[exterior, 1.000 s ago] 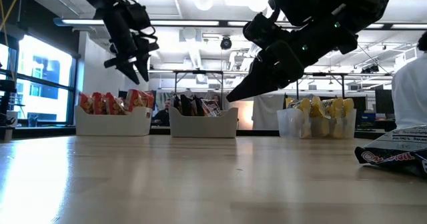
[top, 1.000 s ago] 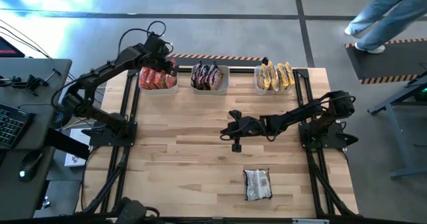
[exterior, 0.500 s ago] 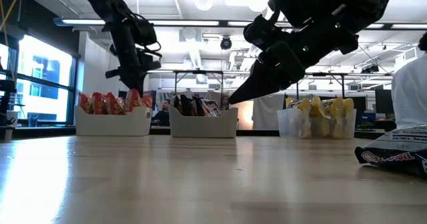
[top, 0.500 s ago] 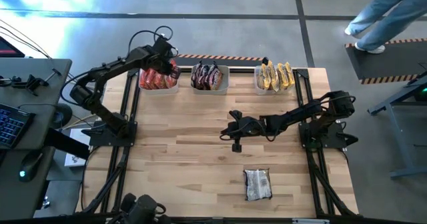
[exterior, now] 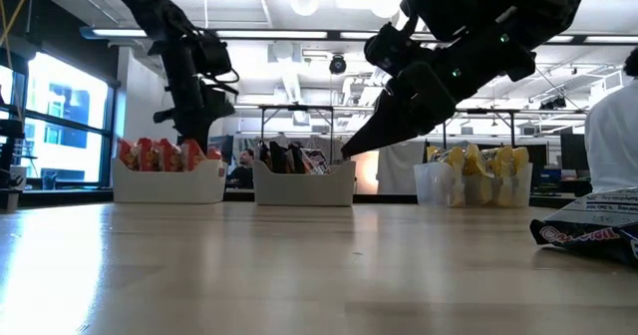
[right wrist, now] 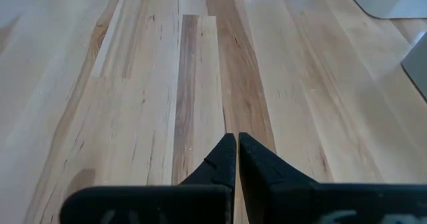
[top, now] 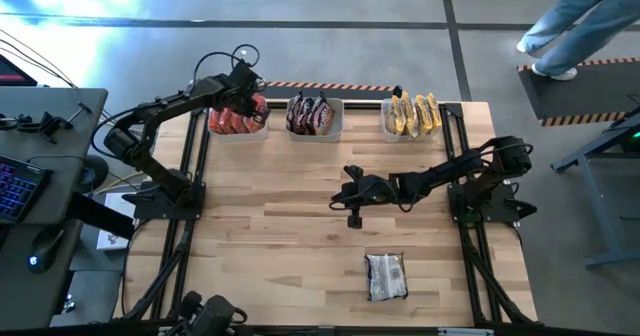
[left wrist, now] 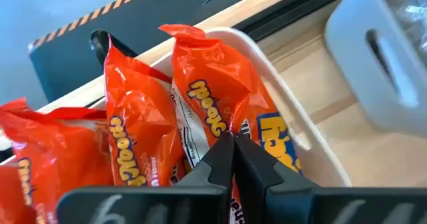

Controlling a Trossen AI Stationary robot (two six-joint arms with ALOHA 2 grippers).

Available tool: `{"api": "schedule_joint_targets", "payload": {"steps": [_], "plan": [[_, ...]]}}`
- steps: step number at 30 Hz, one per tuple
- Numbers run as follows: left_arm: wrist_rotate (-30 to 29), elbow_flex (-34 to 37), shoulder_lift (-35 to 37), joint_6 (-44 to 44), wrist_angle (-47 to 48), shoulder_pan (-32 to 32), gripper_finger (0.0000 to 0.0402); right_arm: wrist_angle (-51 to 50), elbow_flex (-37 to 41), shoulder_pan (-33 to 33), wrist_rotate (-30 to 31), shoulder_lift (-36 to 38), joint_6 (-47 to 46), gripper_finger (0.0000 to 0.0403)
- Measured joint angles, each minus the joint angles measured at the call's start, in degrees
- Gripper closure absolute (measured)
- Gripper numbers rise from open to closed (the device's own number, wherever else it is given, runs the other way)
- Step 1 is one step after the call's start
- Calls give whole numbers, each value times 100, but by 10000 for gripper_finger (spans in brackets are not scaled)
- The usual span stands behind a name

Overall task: Sort Maruchan noodles
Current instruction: Put the orange noodle pack into the white bin, then put the black noodle pack into the gray bin

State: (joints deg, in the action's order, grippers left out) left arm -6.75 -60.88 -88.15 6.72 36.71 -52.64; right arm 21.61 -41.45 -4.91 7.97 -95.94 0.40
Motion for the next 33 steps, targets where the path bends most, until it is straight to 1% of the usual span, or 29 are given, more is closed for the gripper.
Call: {"api": "schedule_joint_targets", "payload": {"steps": [3,5,12,15,17,19,21,23,26,29,33], "plan": [[-73,35,87,-117,36,0,399,1,0,0,1,0,0,402],[-82,41,265,-193,53,20,398,9,0,0,3,0,0,403],[-106,41,1266,-248,46,104,398,49,0,-23,53,0,3,403],[-117,41,1805,-247,41,365,398,-157,0,-167,58,73,95,403],[-112,78,2178,-247,-63,711,398,-412,-4,-370,172,224,158,403],[-108,292,2583,-245,-443,1169,399,-848,-8,-654,395,469,196,403],[-94,669,2965,-184,-1044,1668,399,-1417,-9,-947,583,736,42,403],[-84,1124,3305,-57,-1707,2178,399,-2003,-9,-1239,660,1018,-394,403],[-85,1874,3653,80,-2748,2905,399,-2812,-15,-1690,660,1327,-1323,403],[-85,2558,3765,113,-3694,3558,399,-3411,-15,-2181,657,1430,-2154,403],[-78,3284,3624,114,-4827,4266,399,-4254,-296,-2760,605,1381,-3200,403]]}}
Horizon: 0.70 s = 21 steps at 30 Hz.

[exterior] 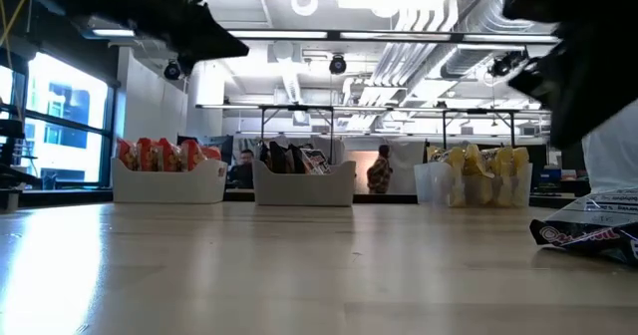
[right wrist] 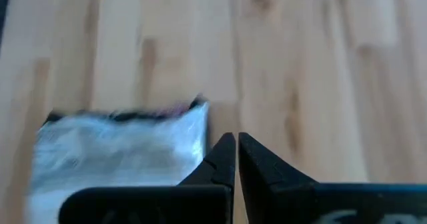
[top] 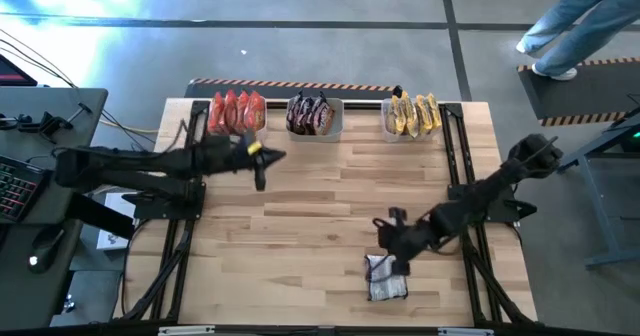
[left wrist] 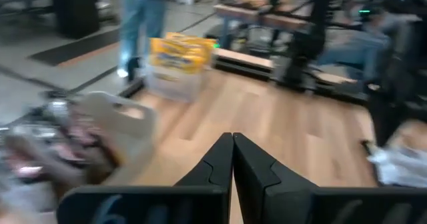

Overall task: Sort Maruchan noodles
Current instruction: Put the black noodle pack into the gray bin

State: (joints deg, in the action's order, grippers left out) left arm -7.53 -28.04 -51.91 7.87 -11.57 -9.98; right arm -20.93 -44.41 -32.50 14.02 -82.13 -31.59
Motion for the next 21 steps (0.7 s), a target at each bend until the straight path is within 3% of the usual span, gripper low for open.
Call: {"api": "schedule_joint_targets", "payload": {"steps": [5,11,17,21], "plan": [[130,559,-512,-1,-1255,638,399,-955,-511,-543,-388,-76,-931,403],[249,575,-1367,49,-1841,1259,399,-1145,-536,-970,-1274,-255,-2017,403],[249,571,-2284,49,-2509,1780,399,-1207,-530,-1240,-2162,-792,-2334,403],[192,461,-2904,81,-2873,2032,398,-819,-530,-1171,-2297,-1137,-2108,403]]}}
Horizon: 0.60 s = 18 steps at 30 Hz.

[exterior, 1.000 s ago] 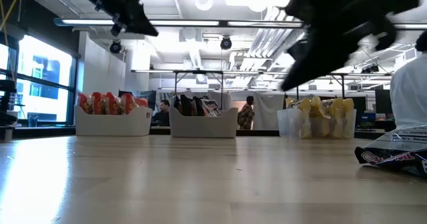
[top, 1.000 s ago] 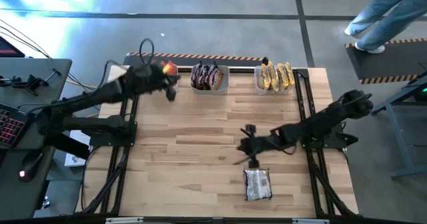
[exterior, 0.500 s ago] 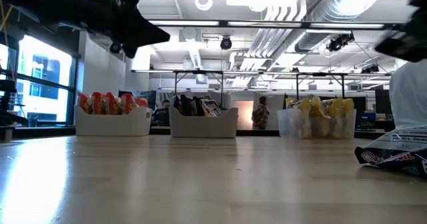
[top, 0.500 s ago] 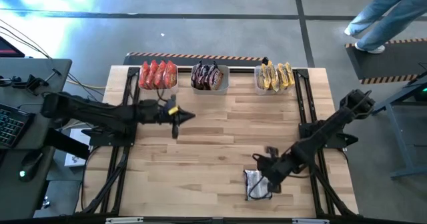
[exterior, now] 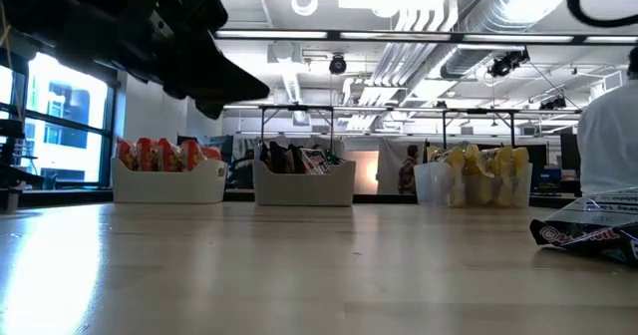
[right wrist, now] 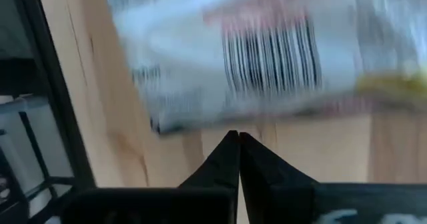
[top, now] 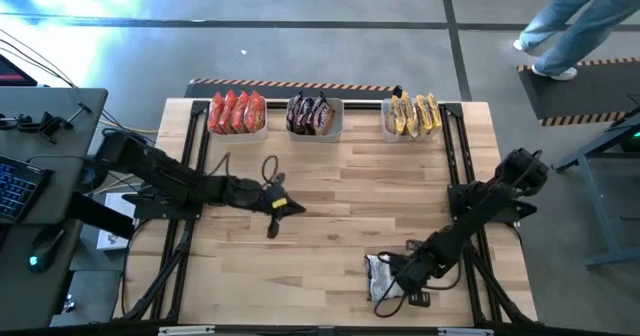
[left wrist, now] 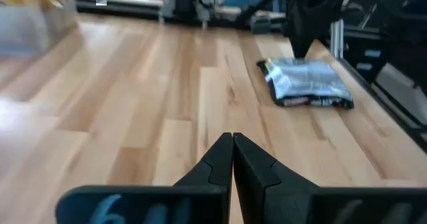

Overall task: Sort Maruchan noodles
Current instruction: Put the black noodle pack into the gray bin

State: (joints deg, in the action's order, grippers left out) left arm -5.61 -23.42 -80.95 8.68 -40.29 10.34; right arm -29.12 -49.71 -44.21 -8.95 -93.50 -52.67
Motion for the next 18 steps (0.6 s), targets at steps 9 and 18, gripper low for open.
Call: {"api": "schedule_joint_targets", "payload": {"steps": [9,18], "plan": [[86,-1106,-1533,-192,43,344,351,364,2,511,1660,-148,1365,403],[1128,-2649,-3013,159,682,414,275,733,2,1205,1994,-147,2469,403]]}}
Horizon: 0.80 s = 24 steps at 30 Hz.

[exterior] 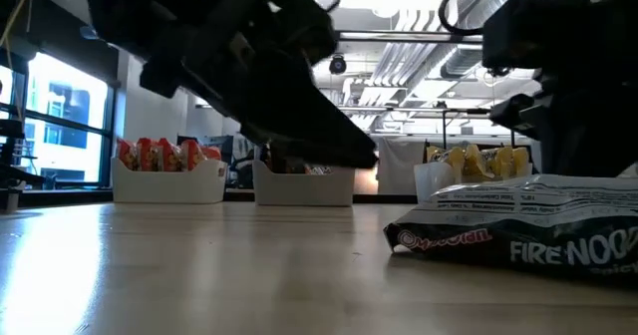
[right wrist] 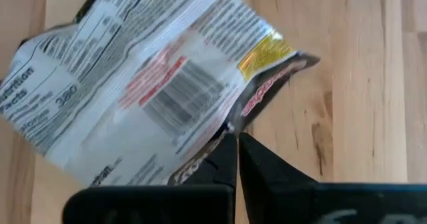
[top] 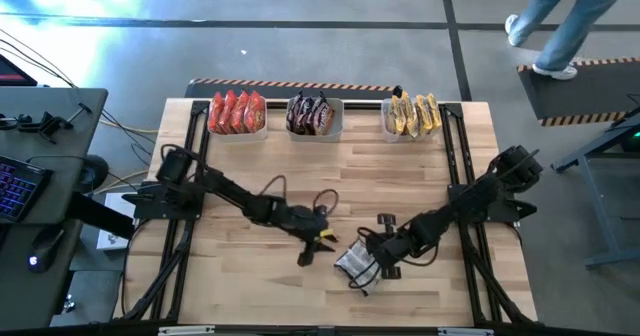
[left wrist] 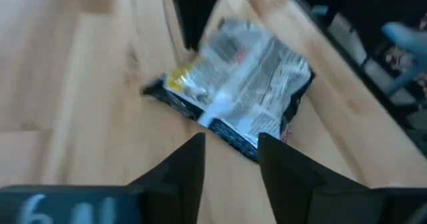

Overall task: Sort Maruchan noodles
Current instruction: Put the black noodle pack into the gray bin

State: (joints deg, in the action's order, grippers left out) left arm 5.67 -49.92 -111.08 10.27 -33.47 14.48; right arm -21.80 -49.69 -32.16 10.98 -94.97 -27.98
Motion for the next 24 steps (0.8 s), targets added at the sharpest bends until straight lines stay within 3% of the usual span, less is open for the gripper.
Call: {"api": "schedule_joint_targets", "payload": {"steps": [7,11,17,24], "plan": [[13,-890,-511,-36,1370,245,225,61,4,104,87,1,216,403],[-123,-1066,-554,-49,1463,381,209,176,4,104,171,1,306,403],[-478,-1175,-581,-105,1387,462,211,433,4,104,265,1,555,403],[-662,-1527,-1098,-140,1403,485,226,662,-7,104,408,1,605,403]]}}
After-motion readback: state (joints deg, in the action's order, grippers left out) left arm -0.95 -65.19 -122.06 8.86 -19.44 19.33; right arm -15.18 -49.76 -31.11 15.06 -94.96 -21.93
